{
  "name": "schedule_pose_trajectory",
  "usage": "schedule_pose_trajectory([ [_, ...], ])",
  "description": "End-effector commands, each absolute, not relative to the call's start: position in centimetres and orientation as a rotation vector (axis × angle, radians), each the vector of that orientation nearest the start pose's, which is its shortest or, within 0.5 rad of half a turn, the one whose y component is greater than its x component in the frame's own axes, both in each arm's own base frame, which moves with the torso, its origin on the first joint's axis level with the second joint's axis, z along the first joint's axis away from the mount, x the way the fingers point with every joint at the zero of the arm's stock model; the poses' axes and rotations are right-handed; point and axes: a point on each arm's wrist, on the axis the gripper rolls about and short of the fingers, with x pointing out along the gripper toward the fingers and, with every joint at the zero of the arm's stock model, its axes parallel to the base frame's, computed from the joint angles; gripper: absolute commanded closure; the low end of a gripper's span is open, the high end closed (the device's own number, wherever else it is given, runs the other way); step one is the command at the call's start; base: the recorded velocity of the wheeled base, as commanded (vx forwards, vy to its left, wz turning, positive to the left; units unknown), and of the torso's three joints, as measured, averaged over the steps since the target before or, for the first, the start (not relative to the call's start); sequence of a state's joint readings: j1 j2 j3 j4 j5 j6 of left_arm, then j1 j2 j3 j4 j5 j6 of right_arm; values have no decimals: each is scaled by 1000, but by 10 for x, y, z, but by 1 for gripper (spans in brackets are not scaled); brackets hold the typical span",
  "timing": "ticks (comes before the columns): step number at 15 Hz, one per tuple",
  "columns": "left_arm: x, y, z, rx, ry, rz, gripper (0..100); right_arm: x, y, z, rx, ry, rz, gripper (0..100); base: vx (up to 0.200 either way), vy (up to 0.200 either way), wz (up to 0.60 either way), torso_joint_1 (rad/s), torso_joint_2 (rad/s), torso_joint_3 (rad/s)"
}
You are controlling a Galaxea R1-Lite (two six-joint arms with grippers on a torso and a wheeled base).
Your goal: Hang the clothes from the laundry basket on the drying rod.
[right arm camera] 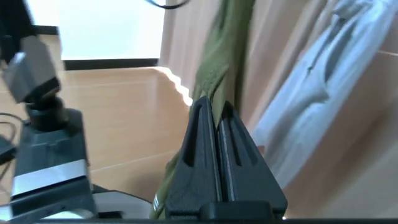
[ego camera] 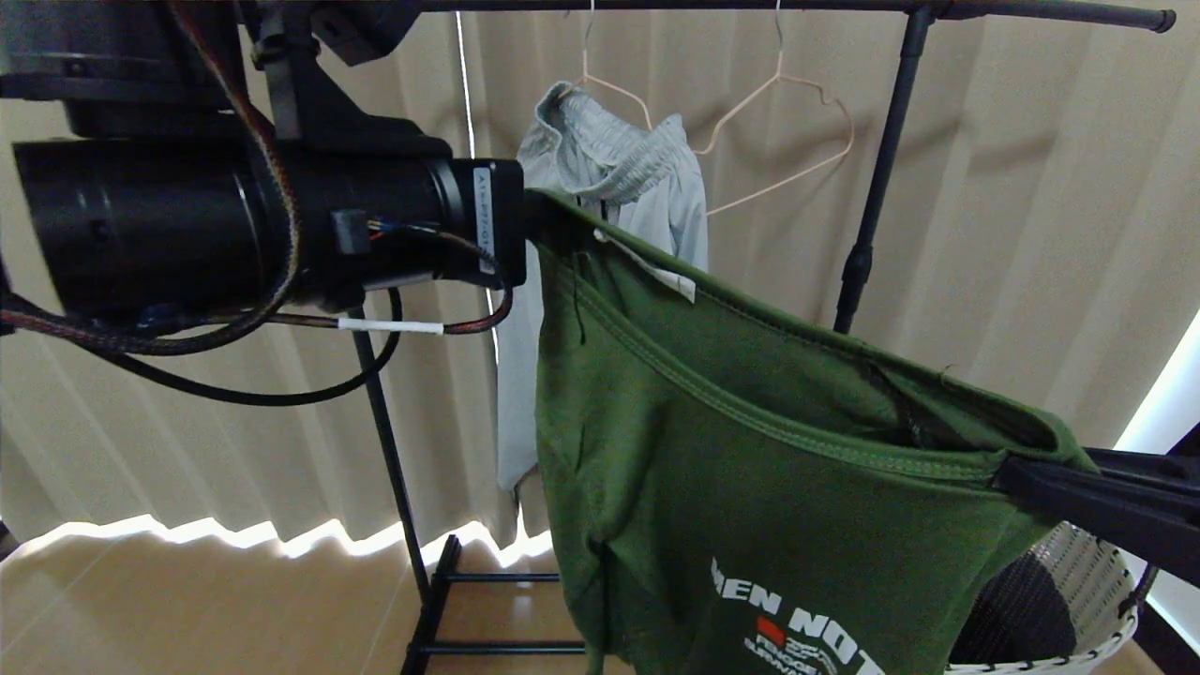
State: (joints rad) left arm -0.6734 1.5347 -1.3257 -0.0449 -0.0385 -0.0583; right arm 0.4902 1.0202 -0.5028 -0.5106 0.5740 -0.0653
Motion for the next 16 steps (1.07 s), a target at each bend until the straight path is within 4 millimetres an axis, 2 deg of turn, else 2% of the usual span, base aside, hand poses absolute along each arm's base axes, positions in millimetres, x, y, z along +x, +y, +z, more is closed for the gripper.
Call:
schedule_pose_trajectory([
  [1, 197, -156, 327, 0, 190, -698, 100, 119, 69, 234, -66, -18, 1008, 100, 0, 0, 0, 0, 0, 0],
  [2, 173, -135, 330, 23, 260, -689, 100, 136, 62, 234, -121, -26, 921, 100, 0, 0, 0, 0, 0, 0],
  [4, 148, -115, 331, 59, 333, -684, 100, 155, 66, 241, -143, -56, 900, 100, 0, 0, 0, 0, 0, 0],
  [9, 108, -103, 335, 61, 317, -813, 100, 205, 84, 253, -133, -143, 899, 100, 0, 0, 0, 0, 0, 0],
  [11, 104, -101, 334, 61, 314, -824, 100, 212, 86, 253, -115, -145, 901, 100, 0, 0, 0, 0, 0, 0],
  [14, 105, -102, 332, 67, 318, -824, 100, 212, 86, 254, -114, -146, 898, 100, 0, 0, 0, 0, 0, 0],
  [15, 107, -102, 333, 74, 302, -816, 100, 210, 85, 255, -116, -153, 896, 100, 0, 0, 0, 0, 0, 0],
  [16, 118, -108, 334, 86, 273, -798, 100, 206, 84, 258, -117, -162, 891, 100, 0, 0, 0, 0, 0, 0],
])
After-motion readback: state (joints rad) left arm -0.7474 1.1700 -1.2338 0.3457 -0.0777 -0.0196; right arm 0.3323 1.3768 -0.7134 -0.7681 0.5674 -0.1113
